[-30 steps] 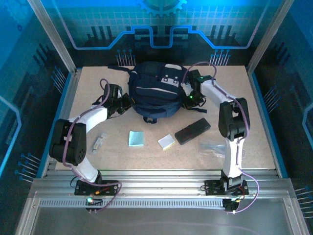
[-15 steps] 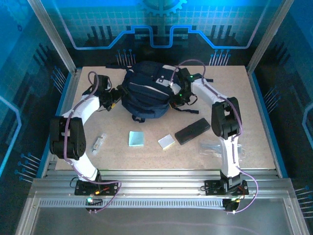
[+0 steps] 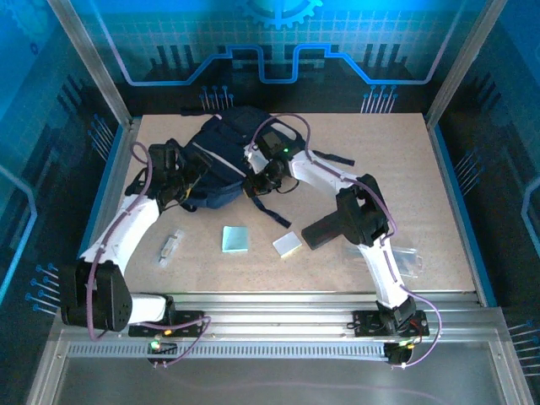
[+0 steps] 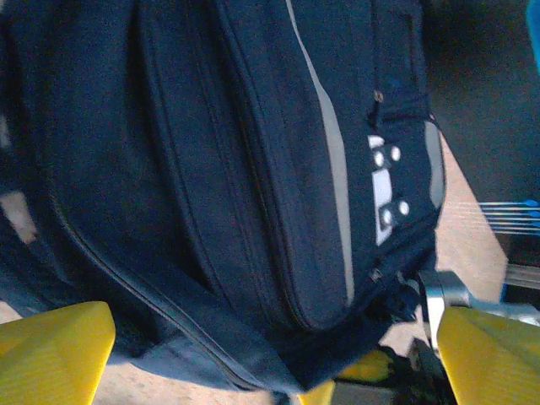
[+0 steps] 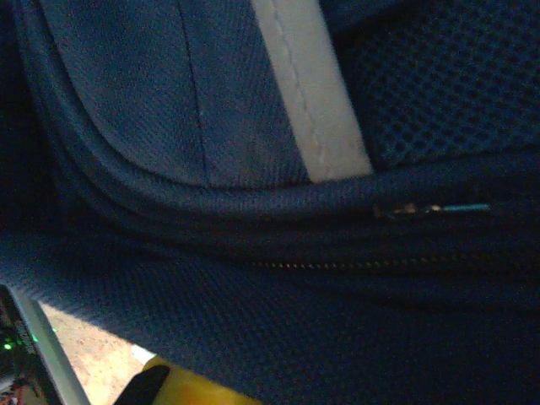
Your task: Pack the student bag
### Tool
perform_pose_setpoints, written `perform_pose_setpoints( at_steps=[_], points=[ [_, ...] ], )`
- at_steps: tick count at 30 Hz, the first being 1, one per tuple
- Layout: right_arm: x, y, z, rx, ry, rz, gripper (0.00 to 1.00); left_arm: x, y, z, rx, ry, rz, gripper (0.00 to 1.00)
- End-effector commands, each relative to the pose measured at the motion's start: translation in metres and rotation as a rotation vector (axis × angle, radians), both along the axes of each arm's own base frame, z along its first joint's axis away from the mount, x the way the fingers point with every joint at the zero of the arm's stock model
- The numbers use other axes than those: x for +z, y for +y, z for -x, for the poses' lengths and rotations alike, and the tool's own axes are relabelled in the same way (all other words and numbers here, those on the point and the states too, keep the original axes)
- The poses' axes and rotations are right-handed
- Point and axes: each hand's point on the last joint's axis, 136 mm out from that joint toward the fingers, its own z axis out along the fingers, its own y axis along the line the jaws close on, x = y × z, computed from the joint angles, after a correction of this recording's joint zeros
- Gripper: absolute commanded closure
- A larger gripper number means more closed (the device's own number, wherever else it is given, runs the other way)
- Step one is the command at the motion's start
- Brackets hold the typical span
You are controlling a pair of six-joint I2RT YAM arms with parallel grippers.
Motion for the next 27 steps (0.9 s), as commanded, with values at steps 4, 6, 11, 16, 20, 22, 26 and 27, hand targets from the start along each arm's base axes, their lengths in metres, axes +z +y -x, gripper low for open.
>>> perform_pose_setpoints(
  at_steps=[4,6,11,16,20,22,26,27],
  points=[
    [0.031,0.023,-0.004,-0.012,-0.033,-0.163,1.0,-0.05,-0.037,0.007,0.05,0.088,0.095,0.01],
    [0.033,0.025,0.004,0.004,-0.038,-0.169,1.0,-0.063,-0.043,0.004,0.061,0.103,0.107,0.04],
    [0.02,0.011,0.021,0.048,-0.046,-0.104,1.0,-0.074,-0.05,-0.014,0.032,0.07,0.1,0.91],
    [-0.026,-0.049,0.035,0.168,-0.081,0.201,1.0,-0.058,-0.044,-0.017,-0.002,0.039,0.017,1.0],
    [-0.053,-0.114,0.009,0.096,-0.067,0.399,1.0,-0.046,-0.042,-0.009,-0.036,0.019,-0.026,1.0],
    [-0.055,-0.139,-0.011,0.022,-0.065,0.431,1.0,-0.045,-0.043,-0.005,-0.05,0.021,-0.026,1.0],
    [-0.044,-0.179,-0.047,-0.133,-0.083,0.465,1.0,-0.048,-0.043,0.001,-0.062,0.035,-0.023,1.0],
    [-0.039,-0.187,-0.054,-0.171,-0.093,0.473,1.0,-0.049,-0.044,0.002,-0.063,0.038,-0.022,1.0]
  ],
)
